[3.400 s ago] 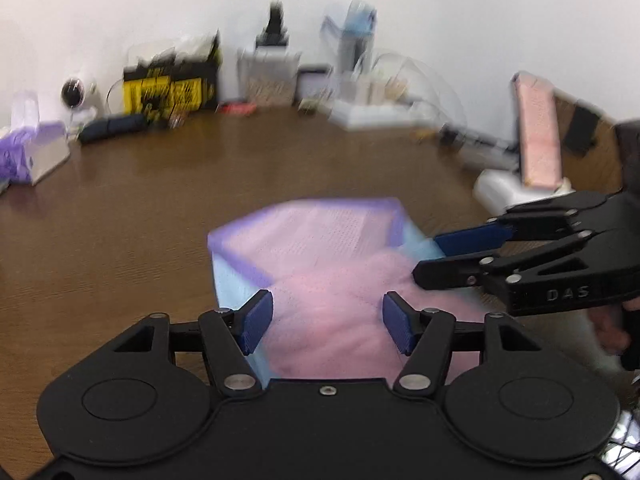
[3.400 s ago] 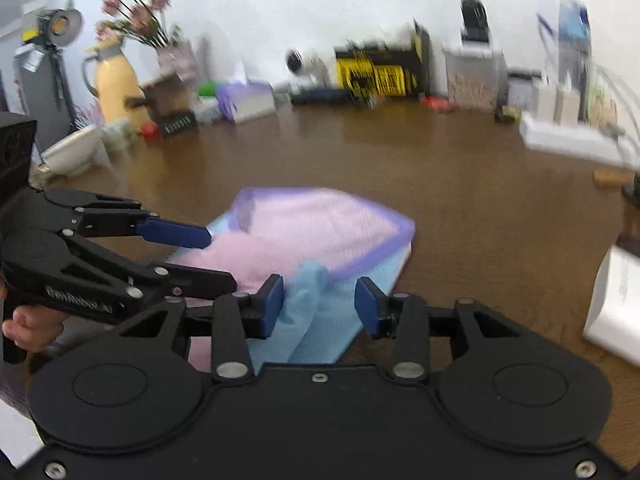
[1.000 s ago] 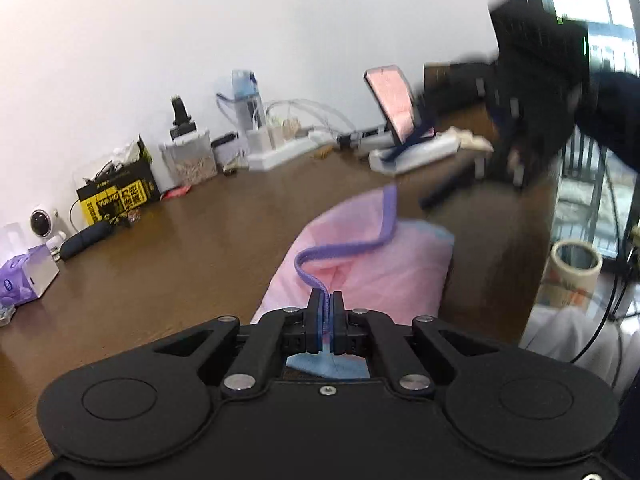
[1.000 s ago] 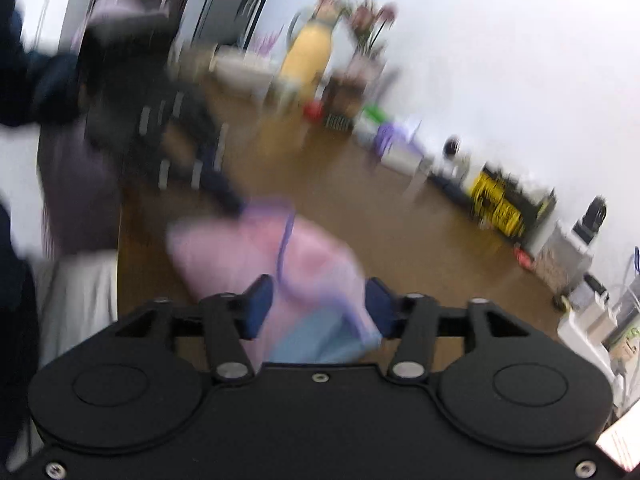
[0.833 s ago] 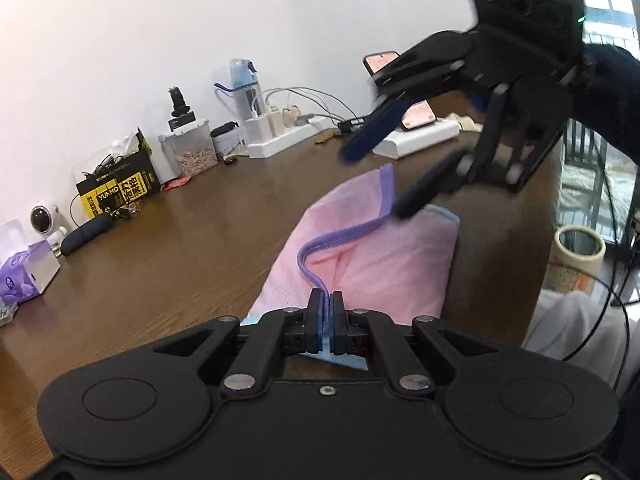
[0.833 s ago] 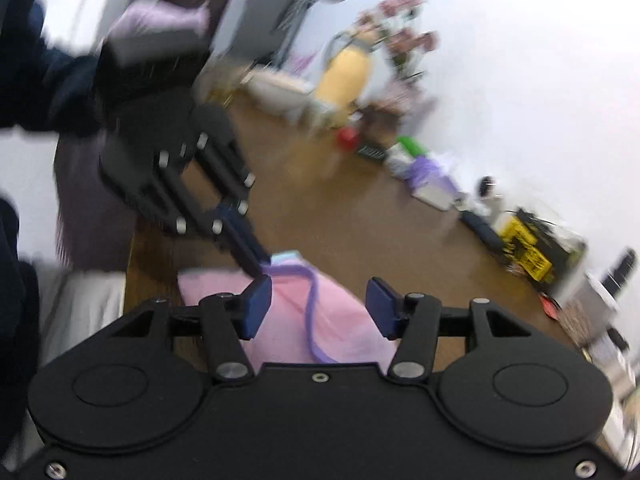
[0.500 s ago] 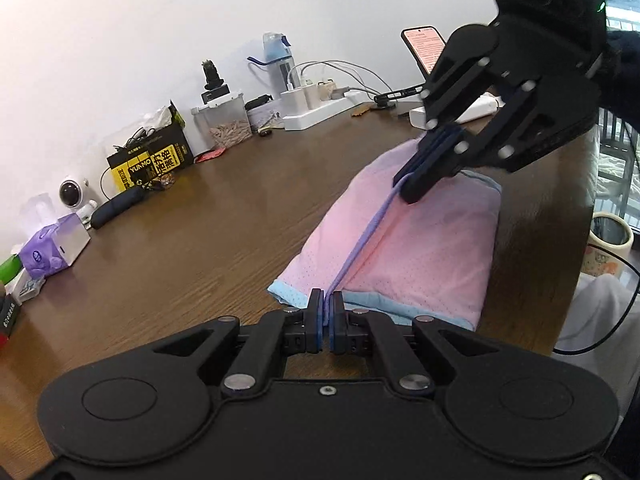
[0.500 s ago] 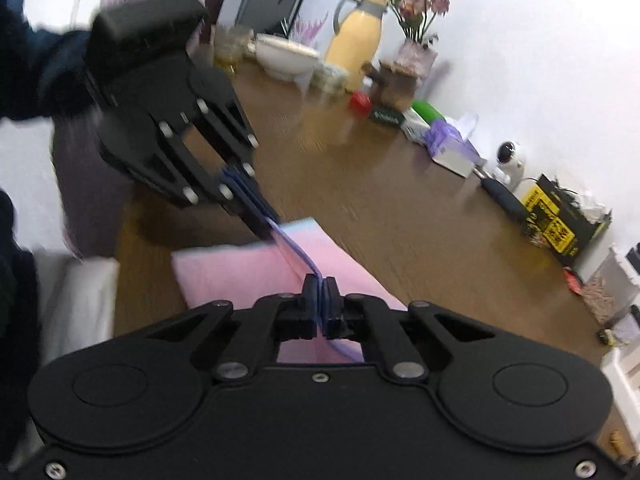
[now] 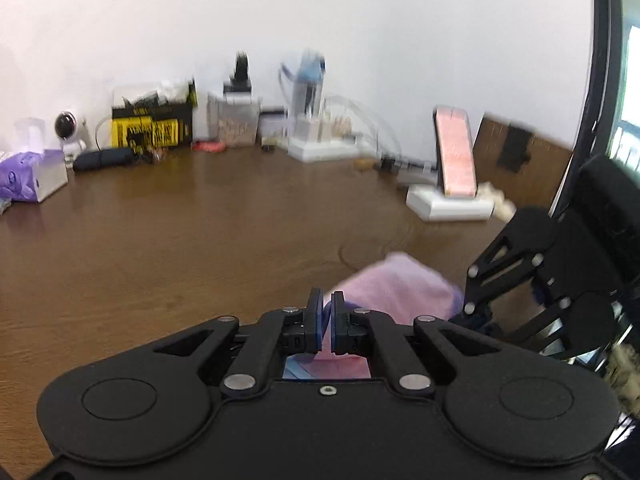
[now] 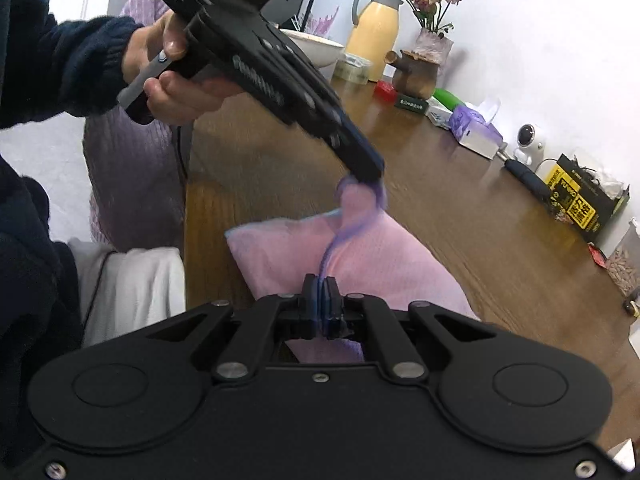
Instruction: Fold clothes
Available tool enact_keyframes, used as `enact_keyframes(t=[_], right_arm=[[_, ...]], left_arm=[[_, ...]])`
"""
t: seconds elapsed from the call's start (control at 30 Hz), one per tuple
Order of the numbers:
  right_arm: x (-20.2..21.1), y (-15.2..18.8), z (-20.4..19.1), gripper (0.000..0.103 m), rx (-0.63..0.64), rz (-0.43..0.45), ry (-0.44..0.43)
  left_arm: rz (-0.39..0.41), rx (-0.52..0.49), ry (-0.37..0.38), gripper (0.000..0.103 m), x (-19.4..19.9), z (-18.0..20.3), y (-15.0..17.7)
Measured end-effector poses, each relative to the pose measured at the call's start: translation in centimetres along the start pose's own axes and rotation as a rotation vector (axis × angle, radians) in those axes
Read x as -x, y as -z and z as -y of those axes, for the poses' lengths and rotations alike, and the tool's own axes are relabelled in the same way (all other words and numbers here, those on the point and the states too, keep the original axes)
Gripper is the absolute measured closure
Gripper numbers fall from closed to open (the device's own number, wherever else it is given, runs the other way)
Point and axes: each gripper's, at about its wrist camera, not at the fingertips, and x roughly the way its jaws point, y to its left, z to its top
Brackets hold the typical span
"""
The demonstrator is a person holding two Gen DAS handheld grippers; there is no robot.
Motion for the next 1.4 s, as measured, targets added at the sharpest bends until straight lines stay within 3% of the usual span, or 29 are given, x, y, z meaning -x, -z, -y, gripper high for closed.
enact_keyframes(t=[0.13,0.17,0.27,0.4,0.43,0.5,0.6,0.8,0.87,0.93,1.0,1.1,1.2,1.33,1.4], right_arm=[[0.3,0.2,0.1,0.099,-0.009,-0.006,0.010],[0.4,0.3,0.2,0.099,-0.014,-0.004,0.012],[0.5,0.5,0.2,0.098,-0.027,0.005,0.011],[0.6,0.3,0.2,0.092,-0.009,0.004,0.010],[1.2,0.3,0.4,0.084,-0.016,0.011,0.006],[2.7,0.3,1.3,0.077,-0.067,0.048,0.007],[4.1,0.3,3.6,0.067,-0.199,0.094,0.078],[-0.5,1.1,5.9,0.067,-0.354,-0.064,0.189],[-0.9,1.5,6.9,0.066,-0.513,-0.068,0.216],[-1.0,1.4,6.3,0.066,-0.620,-0.083,0.296],[-1.1,1.1,4.6,0.066,-0.643,-0.093,0.388],[-1.5,0.7,1.8,0.064,-0.634,-0.075,0.494],[-1.2,1.0,1.9,0.052,-0.671,-0.033,0.514],[0.1,0.3,3.3,0.051,-0.750,0.051,0.532],[-1.1,-0.3,4.2,0.051,-0.736,0.033,0.570]], left_arm=[[0.117,0.236,0.042,0.099,2.3,-3.6,-0.8],[0.129,0.247,0.032,0.099,2.6,-3.9,-1.0],[0.078,0.210,0.009,0.099,2.1,-3.0,-1.4],[-0.095,0.062,0.026,0.099,-1.3,1.4,0.6],[-0.095,0.052,0.025,0.099,-1.5,1.9,1.1],[-0.083,0.042,0.019,0.099,-1.6,2.7,2.1],[-0.080,0.048,0.009,0.099,-1.3,3.0,2.5],[-0.093,-0.067,-0.051,0.098,-1.6,3.5,2.2],[-0.114,-0.096,-0.097,0.098,-2.4,2.3,1.9],[-0.121,-0.096,-0.142,0.098,-2.9,0.9,1.5],[-0.138,-0.108,-0.201,0.095,-3.4,-0.1,1.0],[-0.141,-0.095,-0.192,0.094,-3.5,-1.0,0.7],[-0.130,-0.121,-0.208,0.094,-3.3,-0.5,1.0],[-0.113,-0.137,-0.193,0.094,-2.7,0.3,1.1],[-0.106,-0.136,-0.187,0.094,-2.7,0.5,1.0]])
